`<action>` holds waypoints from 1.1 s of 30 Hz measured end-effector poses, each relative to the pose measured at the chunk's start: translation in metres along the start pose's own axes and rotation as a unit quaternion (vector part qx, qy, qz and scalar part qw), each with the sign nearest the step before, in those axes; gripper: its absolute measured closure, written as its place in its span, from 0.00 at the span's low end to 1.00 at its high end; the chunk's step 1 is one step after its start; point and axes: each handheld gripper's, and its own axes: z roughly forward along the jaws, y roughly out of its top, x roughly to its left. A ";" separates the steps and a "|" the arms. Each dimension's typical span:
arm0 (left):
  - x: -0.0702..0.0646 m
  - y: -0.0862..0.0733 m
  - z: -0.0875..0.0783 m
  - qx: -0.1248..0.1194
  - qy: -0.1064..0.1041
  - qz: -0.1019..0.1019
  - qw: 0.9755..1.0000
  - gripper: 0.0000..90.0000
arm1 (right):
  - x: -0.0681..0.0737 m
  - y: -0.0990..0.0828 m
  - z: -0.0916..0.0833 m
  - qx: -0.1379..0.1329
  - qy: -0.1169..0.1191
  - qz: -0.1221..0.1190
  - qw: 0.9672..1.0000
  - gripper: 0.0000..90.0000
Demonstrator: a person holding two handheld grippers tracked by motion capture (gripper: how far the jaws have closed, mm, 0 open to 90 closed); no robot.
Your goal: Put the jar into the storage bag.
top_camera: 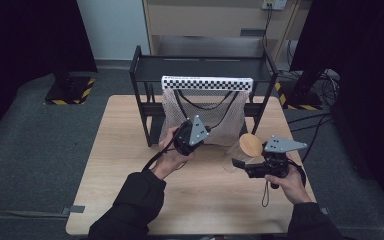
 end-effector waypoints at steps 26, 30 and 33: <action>0.000 0.000 0.001 0.002 -0.002 0.000 1.000 0.96 | -0.006 0.057 -0.009 -0.073 -0.011 -0.008 0.997 0.29; 0.000 0.000 0.001 0.002 -0.002 0.000 1.000 0.96 | -0.008 0.064 -0.009 -0.087 -0.012 -0.005 0.996 0.29; -0.001 0.000 0.001 0.002 -0.001 0.000 1.000 0.96 | -0.008 0.067 -0.009 -0.089 -0.014 -0.005 0.996 0.29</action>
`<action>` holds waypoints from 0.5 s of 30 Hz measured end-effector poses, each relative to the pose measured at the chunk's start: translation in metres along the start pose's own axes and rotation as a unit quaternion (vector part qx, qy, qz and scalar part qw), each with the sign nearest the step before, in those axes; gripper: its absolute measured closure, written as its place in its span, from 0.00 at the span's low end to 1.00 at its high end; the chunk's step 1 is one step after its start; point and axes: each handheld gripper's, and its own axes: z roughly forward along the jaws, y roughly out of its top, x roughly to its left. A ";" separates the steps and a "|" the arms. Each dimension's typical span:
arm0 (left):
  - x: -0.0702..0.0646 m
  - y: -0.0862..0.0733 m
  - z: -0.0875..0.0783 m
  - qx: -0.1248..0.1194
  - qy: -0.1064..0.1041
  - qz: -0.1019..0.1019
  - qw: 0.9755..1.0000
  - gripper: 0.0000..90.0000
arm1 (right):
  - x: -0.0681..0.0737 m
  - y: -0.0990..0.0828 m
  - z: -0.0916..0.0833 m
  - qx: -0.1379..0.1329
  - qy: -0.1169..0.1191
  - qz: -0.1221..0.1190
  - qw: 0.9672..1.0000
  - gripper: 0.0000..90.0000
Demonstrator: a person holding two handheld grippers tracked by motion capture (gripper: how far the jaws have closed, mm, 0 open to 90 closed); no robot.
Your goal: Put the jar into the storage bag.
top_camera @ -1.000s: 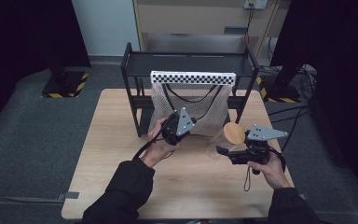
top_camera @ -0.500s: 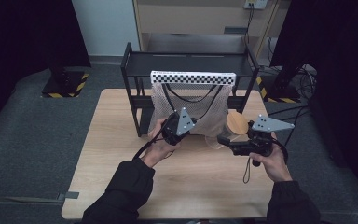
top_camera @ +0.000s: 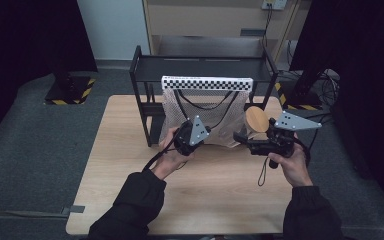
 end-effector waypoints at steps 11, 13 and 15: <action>-0.001 0.000 0.001 0.000 0.000 0.000 1.000 0.95 | -0.001 0.015 0.009 -0.017 -0.003 0.007 1.000 0.29; -0.001 0.000 0.001 -0.001 0.000 0.000 1.000 0.95 | -0.002 0.017 0.010 -0.019 -0.005 0.007 1.000 0.29; -0.001 0.000 0.001 -0.001 0.001 0.000 1.000 0.95 | -0.002 0.019 0.012 -0.020 -0.005 0.008 1.000 0.29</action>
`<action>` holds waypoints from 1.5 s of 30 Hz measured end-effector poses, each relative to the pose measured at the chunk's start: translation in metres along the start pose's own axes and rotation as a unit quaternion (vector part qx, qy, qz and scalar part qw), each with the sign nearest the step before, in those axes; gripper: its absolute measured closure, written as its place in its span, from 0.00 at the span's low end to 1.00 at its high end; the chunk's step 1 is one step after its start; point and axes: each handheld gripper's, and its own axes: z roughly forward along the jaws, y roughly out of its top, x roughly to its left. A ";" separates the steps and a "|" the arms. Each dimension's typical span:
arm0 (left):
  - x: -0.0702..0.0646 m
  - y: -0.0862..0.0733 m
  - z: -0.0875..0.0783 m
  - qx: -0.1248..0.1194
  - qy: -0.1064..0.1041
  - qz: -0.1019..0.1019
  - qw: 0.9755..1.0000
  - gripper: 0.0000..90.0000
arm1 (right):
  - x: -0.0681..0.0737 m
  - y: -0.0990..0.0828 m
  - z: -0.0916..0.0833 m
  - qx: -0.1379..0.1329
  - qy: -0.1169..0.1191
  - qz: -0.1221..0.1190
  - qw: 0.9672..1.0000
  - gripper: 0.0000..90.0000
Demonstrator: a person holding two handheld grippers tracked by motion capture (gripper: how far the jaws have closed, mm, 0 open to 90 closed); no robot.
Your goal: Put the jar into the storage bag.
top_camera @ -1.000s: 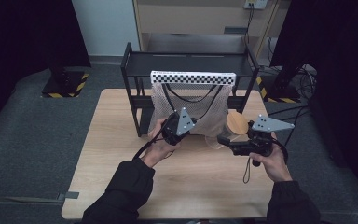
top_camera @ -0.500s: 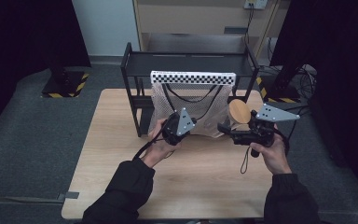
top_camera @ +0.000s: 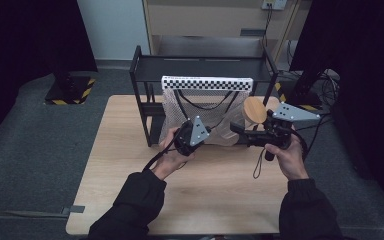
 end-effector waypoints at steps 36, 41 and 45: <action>-0.003 0.005 -0.006 -0.008 0.002 0.010 1.000 0.98 | -0.001 0.012 0.054 -0.008 -0.019 0.030 0.999 0.29; -0.003 0.007 -0.008 -0.013 0.002 0.010 1.000 0.98 | -0.001 0.008 0.064 0.008 -0.030 0.027 0.999 0.29; -0.003 0.007 -0.009 -0.013 0.002 0.011 1.000 0.98 | -0.003 0.002 0.071 0.025 -0.041 0.028 0.998 0.29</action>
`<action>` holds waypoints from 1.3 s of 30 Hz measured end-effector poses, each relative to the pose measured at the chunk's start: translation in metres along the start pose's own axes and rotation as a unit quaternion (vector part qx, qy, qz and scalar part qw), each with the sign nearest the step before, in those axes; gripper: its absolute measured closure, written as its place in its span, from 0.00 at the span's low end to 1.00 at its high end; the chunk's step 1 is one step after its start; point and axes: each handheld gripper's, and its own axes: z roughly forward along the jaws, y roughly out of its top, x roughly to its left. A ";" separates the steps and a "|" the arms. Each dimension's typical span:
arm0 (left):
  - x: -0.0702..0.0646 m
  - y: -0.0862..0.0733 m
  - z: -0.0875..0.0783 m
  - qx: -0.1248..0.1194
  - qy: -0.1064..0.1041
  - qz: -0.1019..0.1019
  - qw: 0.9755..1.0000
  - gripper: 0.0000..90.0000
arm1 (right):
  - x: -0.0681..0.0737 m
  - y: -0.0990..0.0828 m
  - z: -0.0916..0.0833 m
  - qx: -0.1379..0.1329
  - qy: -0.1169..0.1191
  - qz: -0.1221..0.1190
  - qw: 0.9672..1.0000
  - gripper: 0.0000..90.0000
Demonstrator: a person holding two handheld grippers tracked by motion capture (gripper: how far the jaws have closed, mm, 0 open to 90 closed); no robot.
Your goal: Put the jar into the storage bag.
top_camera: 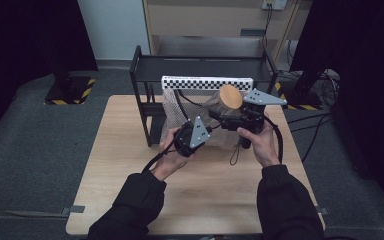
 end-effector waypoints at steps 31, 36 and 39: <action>-0.002 0.001 0.000 -0.005 0.009 0.005 1.000 0.98 | -0.007 -0.015 0.009 0.043 -0.070 -0.001 0.997 0.37; -0.002 -0.001 0.002 -0.003 0.006 -0.001 1.000 0.97 | -0.006 -0.014 0.009 0.039 -0.068 0.001 0.997 0.34; -0.001 -0.003 0.003 -0.002 0.003 -0.007 1.000 0.95 | -0.004 -0.011 0.005 0.020 -0.065 0.006 0.998 0.31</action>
